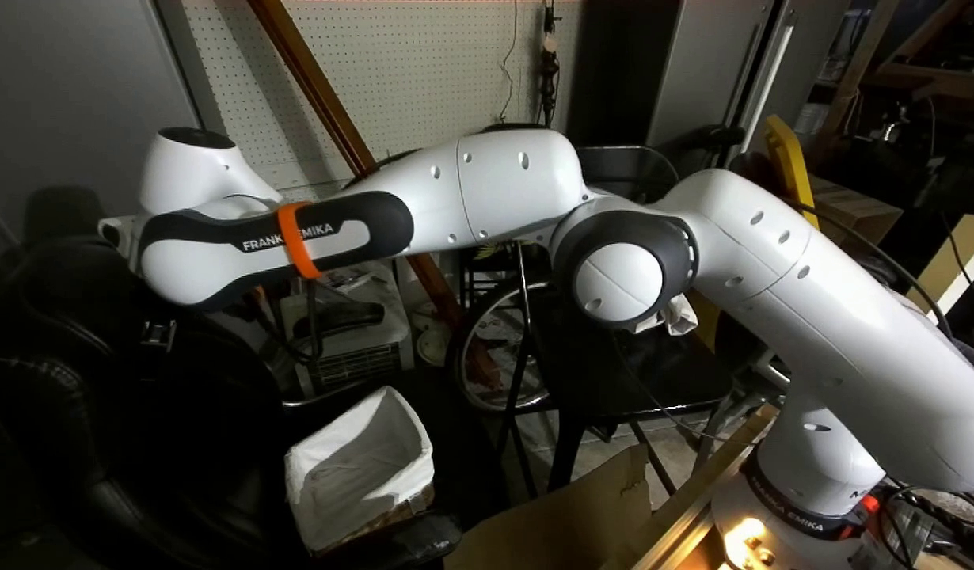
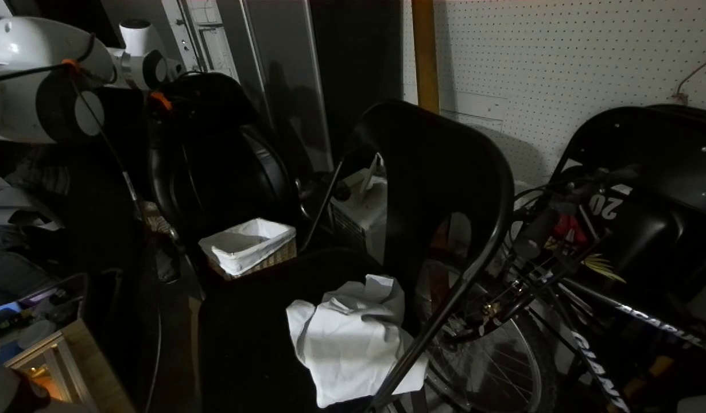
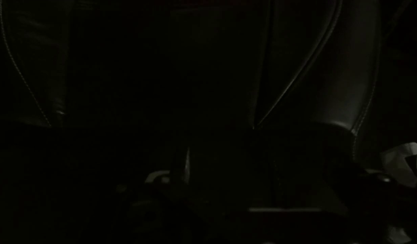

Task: Push the left chair to the left

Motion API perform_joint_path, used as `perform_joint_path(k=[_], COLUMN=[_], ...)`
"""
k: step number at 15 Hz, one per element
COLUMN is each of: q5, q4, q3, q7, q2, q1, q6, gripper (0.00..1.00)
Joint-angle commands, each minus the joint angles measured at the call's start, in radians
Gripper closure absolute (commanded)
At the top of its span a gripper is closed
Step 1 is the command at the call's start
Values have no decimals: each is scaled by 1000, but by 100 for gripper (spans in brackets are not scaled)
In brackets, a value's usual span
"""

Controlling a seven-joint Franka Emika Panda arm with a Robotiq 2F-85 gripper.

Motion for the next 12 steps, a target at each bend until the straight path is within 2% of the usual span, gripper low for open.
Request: perform_joint_path(k=[1,3,4,5,8,12], q5=[-15,-2,-1,5,19,50], q4=[237,300,280,309,368,415], q3=[-30,-24,-19,-14,9,56], q7=[34,32,31,22,-27,-100], q2=[145,186,178,200,252,294], q1=[49,57,55,60,71,77], q6=[13,22,53,71,150,181], gripper=[0,0,0,0,0,0])
